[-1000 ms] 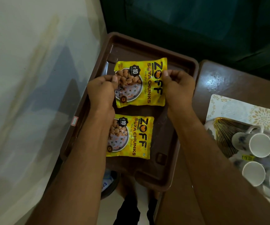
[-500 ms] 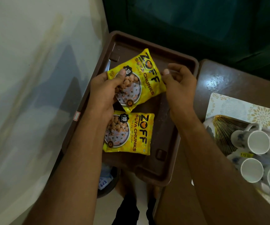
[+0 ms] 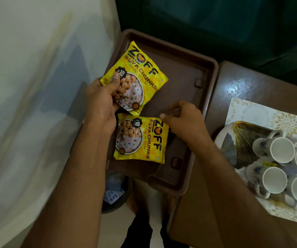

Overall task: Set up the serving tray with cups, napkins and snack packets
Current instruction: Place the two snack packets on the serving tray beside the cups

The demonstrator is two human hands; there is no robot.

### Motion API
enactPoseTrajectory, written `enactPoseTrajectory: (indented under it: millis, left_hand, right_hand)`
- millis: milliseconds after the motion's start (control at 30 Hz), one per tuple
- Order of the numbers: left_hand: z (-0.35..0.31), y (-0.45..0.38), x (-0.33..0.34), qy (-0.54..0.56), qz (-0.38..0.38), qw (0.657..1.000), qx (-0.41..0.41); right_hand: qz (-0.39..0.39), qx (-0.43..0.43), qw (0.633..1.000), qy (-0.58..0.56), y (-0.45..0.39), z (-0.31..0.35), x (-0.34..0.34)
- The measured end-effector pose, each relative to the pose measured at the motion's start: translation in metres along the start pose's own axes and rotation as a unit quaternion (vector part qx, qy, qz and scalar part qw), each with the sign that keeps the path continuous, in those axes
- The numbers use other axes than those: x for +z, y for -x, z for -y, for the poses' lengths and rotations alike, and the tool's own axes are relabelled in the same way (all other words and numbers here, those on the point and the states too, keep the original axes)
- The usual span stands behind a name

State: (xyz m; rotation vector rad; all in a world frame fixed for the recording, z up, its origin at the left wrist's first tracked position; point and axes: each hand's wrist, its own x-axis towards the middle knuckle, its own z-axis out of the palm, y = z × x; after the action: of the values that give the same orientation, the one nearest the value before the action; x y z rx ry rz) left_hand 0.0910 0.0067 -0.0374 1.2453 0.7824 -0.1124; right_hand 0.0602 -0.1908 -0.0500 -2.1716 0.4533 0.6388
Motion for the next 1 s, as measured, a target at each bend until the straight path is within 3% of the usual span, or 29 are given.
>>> enactPoseTrajectory:
  millis: [167, 433, 567, 833, 900, 1000]
  left_hand:
    - [0.005, 0.006, -0.005, 0.009, -0.007, 1.000, 0.005]
    - [0.009, 0.011, -0.014, 0.012, -0.013, 1.000, 0.006]
    - [0.012, 0.013, -0.016, 0.006, -0.019, 1.000, 0.002]
    - [0.020, 0.013, -0.016, -0.025, -0.037, 0.999, 0.003]
    - [0.023, 0.015, -0.017, -0.050, -0.043, 0.998, 0.014]
    - [0.027, 0.017, -0.020, -0.112, -0.069, 0.991, 0.030]
  right_hand:
    - [0.053, -0.008, 0.991, 0.119, 0.009, 0.000, 0.004]
    - [-0.049, -0.051, 0.988, 0.137, -0.010, 0.001, -0.009]
    - [-0.142, -0.080, 0.976, 0.146, -0.024, 0.015, -0.021]
    - [-0.221, -0.200, 0.945, 0.134, -0.027, 0.036, -0.015]
    - [-0.243, -0.187, 0.938, 0.164, -0.014, 0.033, -0.013]
    - [-0.224, -0.101, 0.938, 0.246, 0.012, 0.029, -0.011]
